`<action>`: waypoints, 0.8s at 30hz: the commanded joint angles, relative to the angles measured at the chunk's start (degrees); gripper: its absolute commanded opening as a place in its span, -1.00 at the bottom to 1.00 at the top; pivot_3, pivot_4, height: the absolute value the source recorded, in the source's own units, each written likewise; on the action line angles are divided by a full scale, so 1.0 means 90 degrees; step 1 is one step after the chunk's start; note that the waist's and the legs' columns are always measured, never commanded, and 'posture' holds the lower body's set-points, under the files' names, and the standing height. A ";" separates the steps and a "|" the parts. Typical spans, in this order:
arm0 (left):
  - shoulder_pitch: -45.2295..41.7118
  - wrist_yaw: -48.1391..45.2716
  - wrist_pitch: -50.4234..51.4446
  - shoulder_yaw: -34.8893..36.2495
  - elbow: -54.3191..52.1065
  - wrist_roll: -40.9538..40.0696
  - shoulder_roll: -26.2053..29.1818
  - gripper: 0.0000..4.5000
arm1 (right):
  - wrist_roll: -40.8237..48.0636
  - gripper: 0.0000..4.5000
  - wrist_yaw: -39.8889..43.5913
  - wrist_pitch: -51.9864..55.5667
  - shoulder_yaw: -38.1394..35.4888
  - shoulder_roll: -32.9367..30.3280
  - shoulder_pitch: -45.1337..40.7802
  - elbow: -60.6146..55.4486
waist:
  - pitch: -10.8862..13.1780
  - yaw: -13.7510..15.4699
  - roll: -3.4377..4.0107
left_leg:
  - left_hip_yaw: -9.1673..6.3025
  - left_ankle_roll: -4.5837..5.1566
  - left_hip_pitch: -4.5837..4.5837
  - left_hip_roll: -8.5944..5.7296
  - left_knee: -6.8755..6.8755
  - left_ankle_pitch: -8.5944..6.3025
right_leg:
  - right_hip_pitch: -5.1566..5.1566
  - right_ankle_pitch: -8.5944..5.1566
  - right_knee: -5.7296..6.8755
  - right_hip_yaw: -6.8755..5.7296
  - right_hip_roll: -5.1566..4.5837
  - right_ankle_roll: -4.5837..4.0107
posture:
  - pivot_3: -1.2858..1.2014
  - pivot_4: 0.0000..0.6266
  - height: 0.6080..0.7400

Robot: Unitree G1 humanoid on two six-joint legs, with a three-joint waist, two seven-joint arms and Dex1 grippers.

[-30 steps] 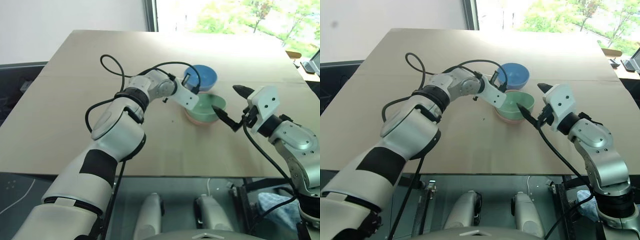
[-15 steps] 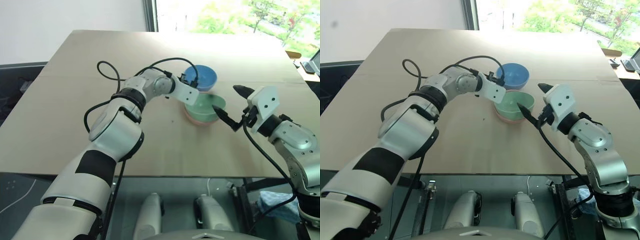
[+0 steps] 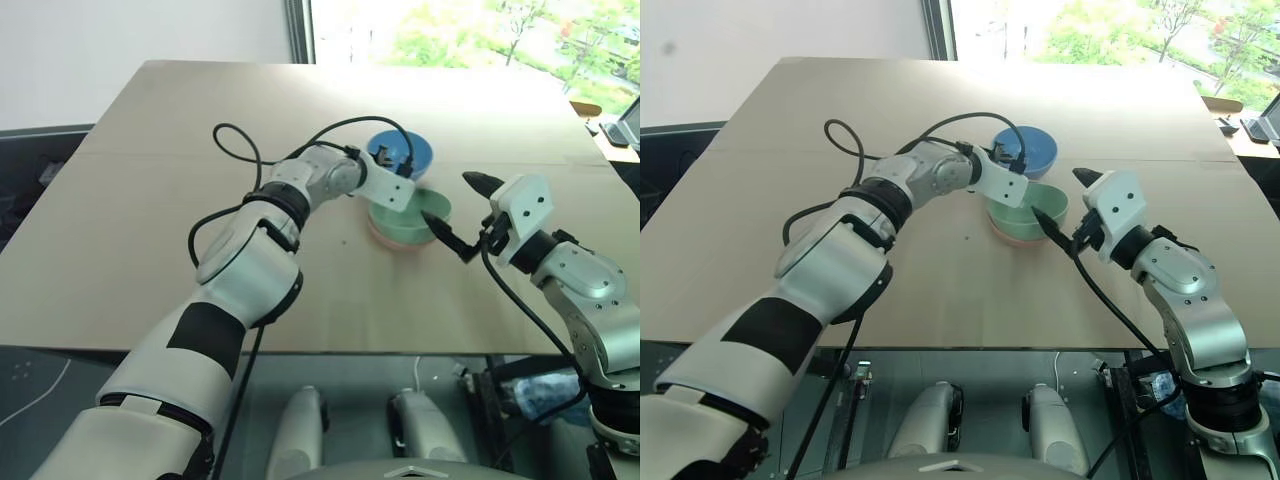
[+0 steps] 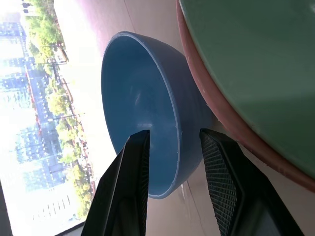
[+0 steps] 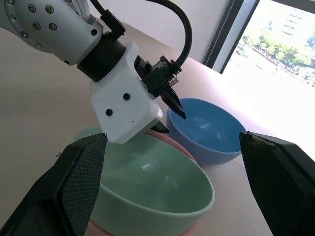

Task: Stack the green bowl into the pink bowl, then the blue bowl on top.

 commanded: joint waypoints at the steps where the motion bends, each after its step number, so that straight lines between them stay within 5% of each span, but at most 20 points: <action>1: -0.0077 0.0157 0.0253 -0.0060 -0.0079 0.0073 -0.0104 -0.24 | -0.0066 1.00 -0.0065 -0.0194 -0.0061 0.0038 0.0013 -0.0163 | 0.0000 0.0001 0.0000 | 0.0000 0.0000 0.0000 0.0000 0.0000 0.0000 | 0.0000 0.0000 0.0000 0.0000 0.0000 0.0000 | 0.03 -0.52 1.00; 16: 0.0055 0.0136 0.0605 -0.0155 -0.0039 0.0174 -0.0240 -0.24 | -0.0209 1.00 -0.0224 -0.0198 0.0004 0.0222 0.0048 -0.0233 | 0.0000 0.0001 0.0000 | 0.0000 0.0000 0.0000 0.0000 0.0000 0.0000 | 0.0000 0.0000 0.0000 0.0000 0.0000 0.0000 | 0.03 -0.52 1.00; 19: 0.0063 0.0125 0.0625 -0.0173 -0.0037 0.0189 -0.0245 -0.54 | -0.0207 1.00 -0.0217 -0.0226 -0.0020 0.0219 0.0091 -0.0225 | 0.0000 0.0002 0.0000 | 0.0000 0.0000 0.0000 0.0000 0.0000 0.0000 | 0.0000 0.0000 0.0001 0.0000 0.0000 0.0000 | 0.03 -0.52 1.00; 21: 0.0063 0.0131 0.0636 -0.0185 -0.0038 0.0204 -0.0253 -0.93 | -0.0205 1.00 -0.0211 -0.0240 -0.0041 0.0210 0.0120 -0.0224 | 0.0000 0.0002 0.0000 | 0.0000 0.0000 0.0000 0.0000 0.0000 0.0000 | 0.0000 0.0000 0.0000 0.0000 0.0000 0.0000 | 0.03 -0.52 1.00; 24: 0.0066 0.0144 0.0647 -0.0195 -0.0038 0.0210 -0.0266 -0.99 | -0.0211 1.00 -0.0237 -0.0227 -0.0043 0.0209 0.0147 -0.0258 | 0.0000 0.0002 0.0001 | 0.0001 0.0000 0.0001 -0.0001 0.0000 0.0000 | 0.0000 0.0000 0.0000 0.0001 0.0000 0.0000 | 0.03 -0.52 1.00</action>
